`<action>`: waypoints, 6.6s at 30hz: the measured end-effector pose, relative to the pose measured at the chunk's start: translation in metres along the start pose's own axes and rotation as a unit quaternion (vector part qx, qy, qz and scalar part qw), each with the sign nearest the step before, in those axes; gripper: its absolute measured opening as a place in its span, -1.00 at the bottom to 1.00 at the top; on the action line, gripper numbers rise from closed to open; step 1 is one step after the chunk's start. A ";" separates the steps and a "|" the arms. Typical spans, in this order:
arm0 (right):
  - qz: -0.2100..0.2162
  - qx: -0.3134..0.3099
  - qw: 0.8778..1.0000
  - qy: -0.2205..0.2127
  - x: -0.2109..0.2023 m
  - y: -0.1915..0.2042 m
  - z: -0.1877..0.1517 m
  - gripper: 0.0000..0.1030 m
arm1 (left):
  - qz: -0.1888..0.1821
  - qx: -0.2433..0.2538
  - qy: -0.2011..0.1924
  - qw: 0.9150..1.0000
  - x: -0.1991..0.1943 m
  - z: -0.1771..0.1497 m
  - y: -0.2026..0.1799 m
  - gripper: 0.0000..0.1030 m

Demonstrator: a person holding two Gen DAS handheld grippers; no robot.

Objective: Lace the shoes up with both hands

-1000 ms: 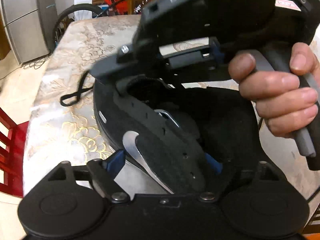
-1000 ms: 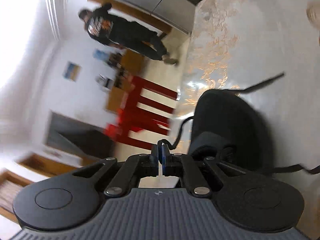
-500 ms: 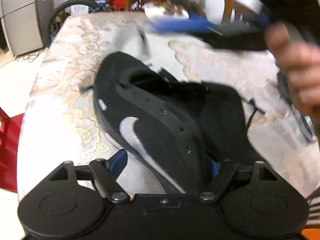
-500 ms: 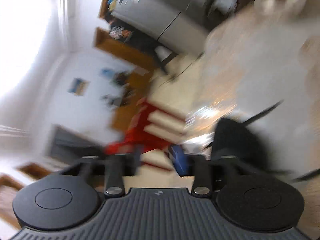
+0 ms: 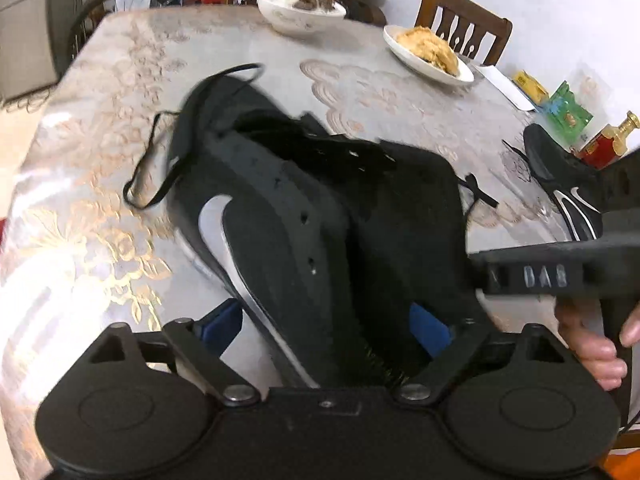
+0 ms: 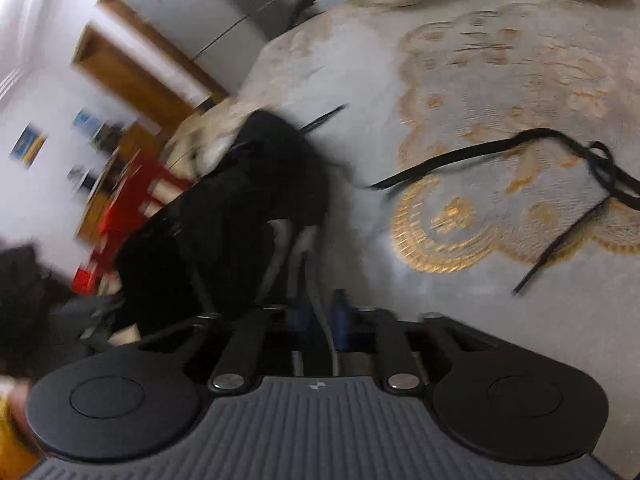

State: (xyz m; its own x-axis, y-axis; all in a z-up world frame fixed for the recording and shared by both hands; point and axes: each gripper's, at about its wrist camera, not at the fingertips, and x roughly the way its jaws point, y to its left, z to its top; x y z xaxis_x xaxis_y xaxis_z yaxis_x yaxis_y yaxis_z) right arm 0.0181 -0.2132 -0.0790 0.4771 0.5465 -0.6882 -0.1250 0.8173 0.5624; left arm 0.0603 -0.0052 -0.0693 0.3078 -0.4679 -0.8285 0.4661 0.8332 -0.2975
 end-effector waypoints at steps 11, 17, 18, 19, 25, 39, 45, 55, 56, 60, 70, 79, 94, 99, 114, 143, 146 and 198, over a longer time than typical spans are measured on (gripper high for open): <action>-0.012 -0.061 0.997 0.049 -0.030 0.011 -0.056 -0.91 | -0.013 0.005 0.067 0.998 -0.023 -0.046 -0.033 0.59; -0.095 -0.196 0.975 -0.040 -0.053 0.013 -0.056 -0.48 | 0.003 -0.017 0.020 1.000 -0.065 -0.040 -0.029 0.60; -0.105 -0.239 0.964 -0.048 -0.049 0.015 -0.054 -0.44 | 0.005 -0.021 0.012 1.000 -0.072 -0.039 -0.028 0.61; -0.112 -0.292 0.949 -0.052 -0.040 0.017 -0.051 -0.43 | 0.008 -0.025 0.005 1.000 -0.079 -0.038 -0.027 0.61; -0.119 -0.518 0.846 -0.046 0.027 0.022 -0.035 -0.42 | 0.042 -0.066 -0.031 0.996 -0.090 -0.032 -0.031 0.61; 0.032 -0.148 0.972 -0.180 -0.095 -0.009 0.047 -0.93 | 0.040 -0.122 -0.055 0.990 -0.085 -0.028 -0.004 0.62; -0.213 -0.020 0.977 -0.015 -0.044 -0.049 0.051 -0.48 | 0.000 -0.146 -0.068 0.987 -0.065 -0.014 0.022 0.62; -0.128 -0.043 0.989 -0.060 -0.060 0.055 0.013 -0.08 | -0.074 -0.244 -0.080 0.964 -0.030 0.000 0.060 0.62; -0.130 -0.070 0.987 -0.059 -0.053 0.068 0.010 -0.08 | -0.085 -0.265 -0.083 0.957 -0.026 -0.001 0.065 0.62; -0.158 -0.133 0.977 -0.042 -0.018 0.090 0.002 -0.11 | -0.105 -0.307 -0.115 0.939 -0.021 -0.004 0.076 -0.26; -0.190 -0.117 0.974 -0.029 -0.006 0.084 -0.003 -0.11 | -0.117 -0.255 -0.192 0.940 -0.057 -0.003 0.067 -0.98; -0.235 -0.114 0.964 -0.041 -0.001 0.098 -0.017 -0.11 | -0.140 -0.204 -0.255 0.935 -0.100 0.016 0.054 -0.99; -0.175 -0.344 0.920 -0.073 0.043 0.158 -0.021 -0.71 | -0.150 -0.187 -0.238 0.941 -0.107 0.008 0.063 -0.98; -0.188 -0.316 0.927 -0.072 0.053 0.152 -0.019 -0.97 | -0.123 -0.161 -0.199 0.959 -0.078 0.026 0.073 -0.92; 0.024 -0.234 0.972 -0.020 0.040 0.137 -0.015 -0.96 | -0.100 -0.019 -0.037 0.994 0.025 0.054 0.052 -0.93; 0.059 -0.220 0.972 0.052 0.018 0.128 -0.007 -0.28 | 0.028 0.017 -0.077 0.996 0.006 0.022 0.080 -0.21; 0.006 -0.222 0.975 -0.005 -0.012 0.125 -0.009 0.00 | 0.019 0.005 -0.089 0.996 -0.033 0.003 0.079 0.34; -0.131 -0.284 0.950 -0.021 -0.073 -0.058 -0.029 -0.04 | 0.209 -0.193 -0.109 0.952 -0.103 -0.027 -0.053 0.70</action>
State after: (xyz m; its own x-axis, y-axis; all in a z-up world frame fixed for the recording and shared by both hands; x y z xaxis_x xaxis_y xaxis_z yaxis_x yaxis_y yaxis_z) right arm -0.0349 -0.2952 -0.0750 0.5896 0.3121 -0.7450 -0.4400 0.8976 0.0278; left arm -0.0187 0.0069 0.0193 0.5850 -0.0863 -0.8064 -0.0612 0.9868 -0.1500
